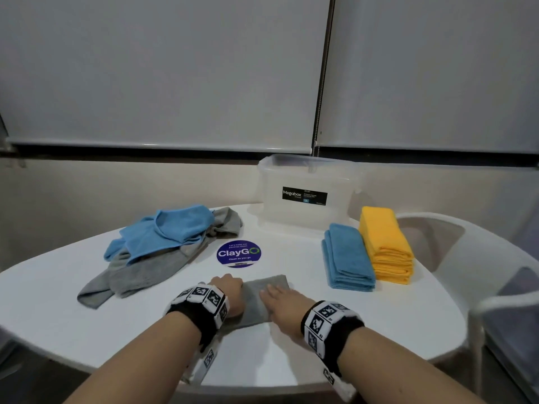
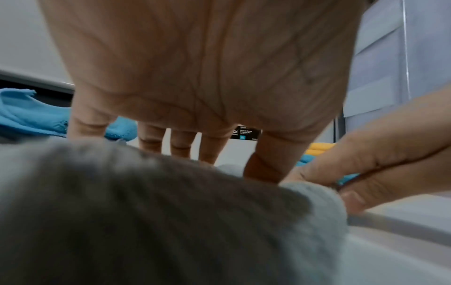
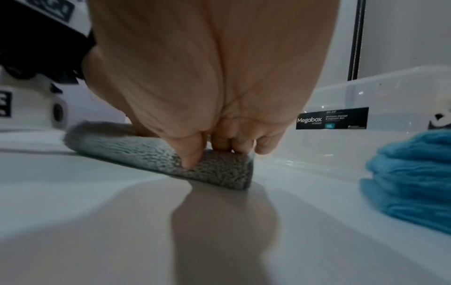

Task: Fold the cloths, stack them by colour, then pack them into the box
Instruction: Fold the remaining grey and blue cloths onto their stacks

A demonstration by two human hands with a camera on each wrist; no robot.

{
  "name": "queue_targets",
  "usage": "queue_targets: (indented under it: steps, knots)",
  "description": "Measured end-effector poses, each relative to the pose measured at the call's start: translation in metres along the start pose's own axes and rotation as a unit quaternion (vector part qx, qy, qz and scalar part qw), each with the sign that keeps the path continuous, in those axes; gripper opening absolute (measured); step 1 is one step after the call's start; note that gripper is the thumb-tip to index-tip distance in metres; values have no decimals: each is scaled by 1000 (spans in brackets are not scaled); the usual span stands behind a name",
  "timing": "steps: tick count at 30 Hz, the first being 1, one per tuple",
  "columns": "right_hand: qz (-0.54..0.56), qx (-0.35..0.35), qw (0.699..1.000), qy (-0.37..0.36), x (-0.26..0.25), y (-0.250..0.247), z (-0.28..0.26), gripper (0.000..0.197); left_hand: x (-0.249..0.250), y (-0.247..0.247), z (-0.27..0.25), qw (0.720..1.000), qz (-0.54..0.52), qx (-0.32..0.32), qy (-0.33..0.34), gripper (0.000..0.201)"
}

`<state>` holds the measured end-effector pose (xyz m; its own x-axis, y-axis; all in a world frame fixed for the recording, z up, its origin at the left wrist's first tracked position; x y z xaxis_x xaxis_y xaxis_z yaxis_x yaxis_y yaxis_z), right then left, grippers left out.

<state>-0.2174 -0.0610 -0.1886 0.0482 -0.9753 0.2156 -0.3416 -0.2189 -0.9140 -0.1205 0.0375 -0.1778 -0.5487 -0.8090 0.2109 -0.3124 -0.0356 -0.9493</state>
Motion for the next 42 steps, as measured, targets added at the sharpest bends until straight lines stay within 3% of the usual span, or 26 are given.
queue_targets:
  steps: [4, 7, 11, 13, 15, 19, 21, 25, 29, 32, 34, 35, 37, 38, 40, 42]
  knots:
    - [-46, -5, 998, -32, 28, -9, 1, 59, -1, -4, 9, 997, -38, -38, -46, 56]
    - [-22, 6, 1000, -10, 54, -10, 14, 46, 5, -6, 26, 994, -76, -56, -64, 62]
    - [55, 101, 988, 105, 104, -34, 14, 27, 39, -14, 44, 992, -105, -42, -52, 46]
    - [72, 126, 972, 184, 139, -43, 5, 17, 55, -6, 63, 983, -165, -34, -75, 51]
    - [75, 107, 961, 243, 171, -46, -4, 26, 74, -1, 88, 963, -257, -16, -79, 62]
    - [83, 143, 936, 312, 216, -48, -24, 21, 112, 3, 120, 933, -355, -10, -59, 55]
    - [82, 149, 923, 344, 239, -43, -29, 29, 122, 5, 130, 931, -358, -14, -65, 52]
    - [118, 54, 891, 434, 276, -17, -41, 56, 128, -4, 132, 954, -296, 34, -30, 52]
    - [136, -14, 909, 395, 284, 18, -31, 65, 130, 13, 142, 951, -309, -20, 7, 58]
    - [158, -17, 906, 393, 286, 33, -23, 67, 136, 16, 143, 931, -362, -43, 17, 69]
    - [192, -4, 894, 405, 283, 31, -26, 68, 134, 24, 152, 923, -385, -27, 5, 57]
    - [203, 3, 890, 409, 281, 30, -27, 68, 135, 26, 158, 935, -352, -25, 30, 59]
    - [209, 10, 887, 411, 281, 28, -28, 69, 135, 40, 167, 933, -356, -35, 48, 94]
    - [201, 6, 889, 411, 282, 30, -27, 69, 133, 39, 169, 939, -340, -27, 50, 97]
    - [184, 3, 891, 415, 279, 28, -29, 72, 138, 15, 137, 951, -304, -22, 56, 58]
    - [159, 14, 881, 446, 272, 20, -34, 77, 137, 4, 119, 945, -324, 8, 41, 48]
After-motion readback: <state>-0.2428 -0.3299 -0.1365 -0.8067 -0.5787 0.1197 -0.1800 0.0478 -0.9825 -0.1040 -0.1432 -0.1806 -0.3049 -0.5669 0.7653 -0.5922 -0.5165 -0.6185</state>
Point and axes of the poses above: each hand's wrist, its own z-axis towards the middle knuckle, its own y-axis out of the palm, x = y × z, the point moved 5 cm from there along z, towards the middle knuckle, and after that the axes turned 11 degrees about -z, right-handed, at the moved point
